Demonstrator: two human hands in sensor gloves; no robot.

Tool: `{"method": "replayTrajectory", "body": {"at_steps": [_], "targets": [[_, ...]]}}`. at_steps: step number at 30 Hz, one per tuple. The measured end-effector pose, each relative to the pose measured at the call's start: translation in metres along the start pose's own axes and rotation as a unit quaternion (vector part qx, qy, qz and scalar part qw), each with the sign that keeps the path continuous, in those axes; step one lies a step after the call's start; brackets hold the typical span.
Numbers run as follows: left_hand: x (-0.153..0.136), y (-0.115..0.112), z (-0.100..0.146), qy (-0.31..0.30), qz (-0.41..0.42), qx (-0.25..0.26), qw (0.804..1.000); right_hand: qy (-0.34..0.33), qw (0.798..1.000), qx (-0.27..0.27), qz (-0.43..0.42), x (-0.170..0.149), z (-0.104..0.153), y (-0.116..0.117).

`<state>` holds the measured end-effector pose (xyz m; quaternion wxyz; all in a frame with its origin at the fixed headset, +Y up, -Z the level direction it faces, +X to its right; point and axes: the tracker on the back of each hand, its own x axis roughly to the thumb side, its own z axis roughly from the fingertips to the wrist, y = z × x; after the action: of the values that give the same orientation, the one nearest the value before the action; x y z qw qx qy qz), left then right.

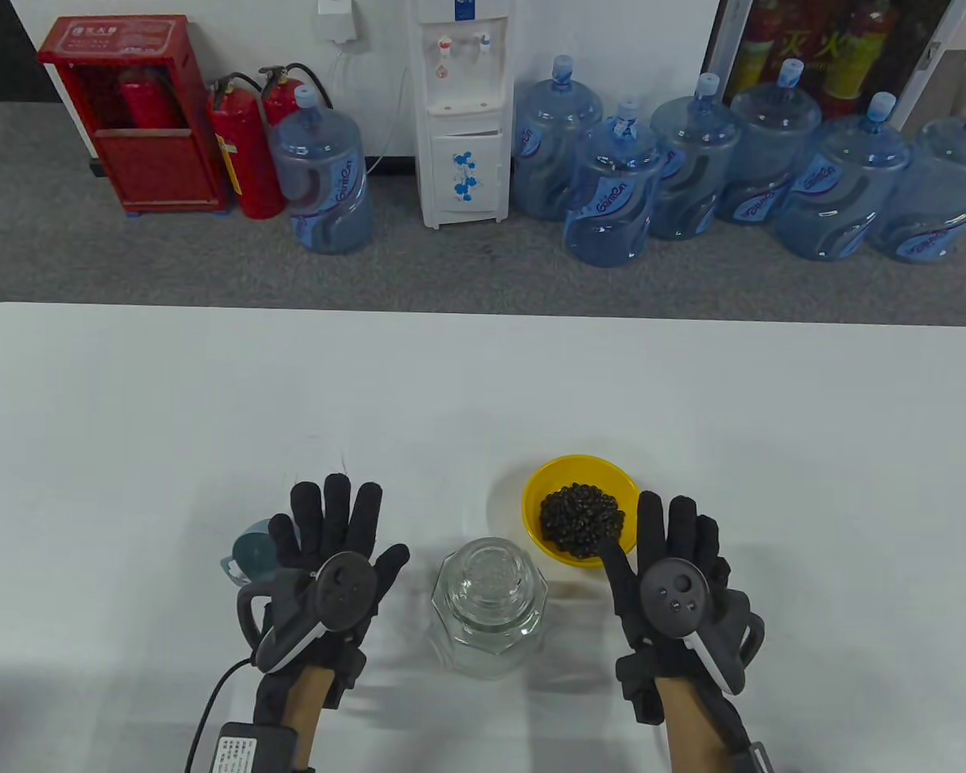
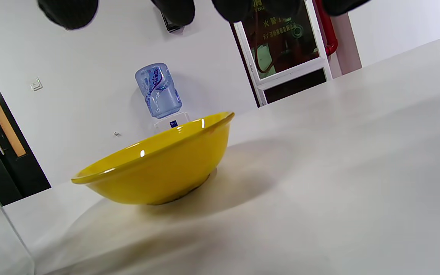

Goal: Transfer coffee beans through funnel into glass jar

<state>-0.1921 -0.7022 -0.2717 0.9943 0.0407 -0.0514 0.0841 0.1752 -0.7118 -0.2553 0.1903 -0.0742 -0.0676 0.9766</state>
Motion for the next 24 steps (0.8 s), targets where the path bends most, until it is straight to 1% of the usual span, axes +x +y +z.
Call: {"method": "replayTrajectory", "body": {"at_steps": [5, 8, 11, 14, 15, 16, 17, 18, 19, 20, 21, 22, 24], "targets": [[-0.001, -0.003, -0.001, 0.002, 0.003, -0.009, 1.0, -0.005, 0.999, -0.022, -0.032, -0.002, 0.002, -0.011], [-0.002, -0.003, -0.002, 0.003, 0.005, -0.013, 1.0, -0.024, 0.996, -0.046, -0.071, 0.004, 0.006, -0.024], [-0.002, -0.002, -0.001, 0.002, 0.005, -0.011, 1.0, -0.078, 0.99, -0.067, -0.099, 0.026, 0.011, -0.04], [-0.002, -0.002, -0.002, 0.003, 0.007, -0.011, 1.0, -0.134, 0.985, -0.067, -0.088, 0.054, 0.019, -0.049], [-0.003, -0.003, -0.002, 0.004, 0.007, -0.015, 1.0, -0.167, 0.981, -0.06, -0.085, 0.07, 0.022, -0.051], [-0.003, -0.003, -0.003, 0.004, 0.006, -0.018, 1.0, -0.184, 0.978, -0.05, -0.082, 0.079, 0.024, -0.051], [-0.003, -0.005, -0.003, 0.004, 0.005, -0.022, 1.0, -0.222, 0.972, -0.021, -0.072, 0.095, 0.027, -0.049], [-0.003, -0.005, -0.003, 0.005, 0.005, -0.025, 1.0, -0.243, 0.968, 0.005, -0.057, 0.106, 0.029, -0.047], [-0.003, -0.006, -0.004, 0.005, 0.005, -0.026, 1.0, -0.252, 0.967, 0.021, -0.04, 0.113, 0.03, -0.044], [-0.004, -0.007, -0.004, 0.006, 0.006, -0.028, 1.0, -0.257, 0.966, 0.034, -0.001, 0.123, 0.031, -0.04], [-0.004, -0.007, -0.004, 0.006, 0.008, -0.029, 1.0, -0.265, 0.963, 0.035, 0.044, 0.13, 0.032, -0.037], [-0.005, -0.007, -0.004, 0.007, 0.009, -0.03, 0.999, -0.268, 0.961, 0.03, 0.064, 0.133, 0.032, -0.036], [-0.006, -0.007, -0.004, 0.008, 0.011, -0.031, 0.999, -0.28, 0.958, 0.027, 0.058, 0.138, 0.032, -0.035]]}}
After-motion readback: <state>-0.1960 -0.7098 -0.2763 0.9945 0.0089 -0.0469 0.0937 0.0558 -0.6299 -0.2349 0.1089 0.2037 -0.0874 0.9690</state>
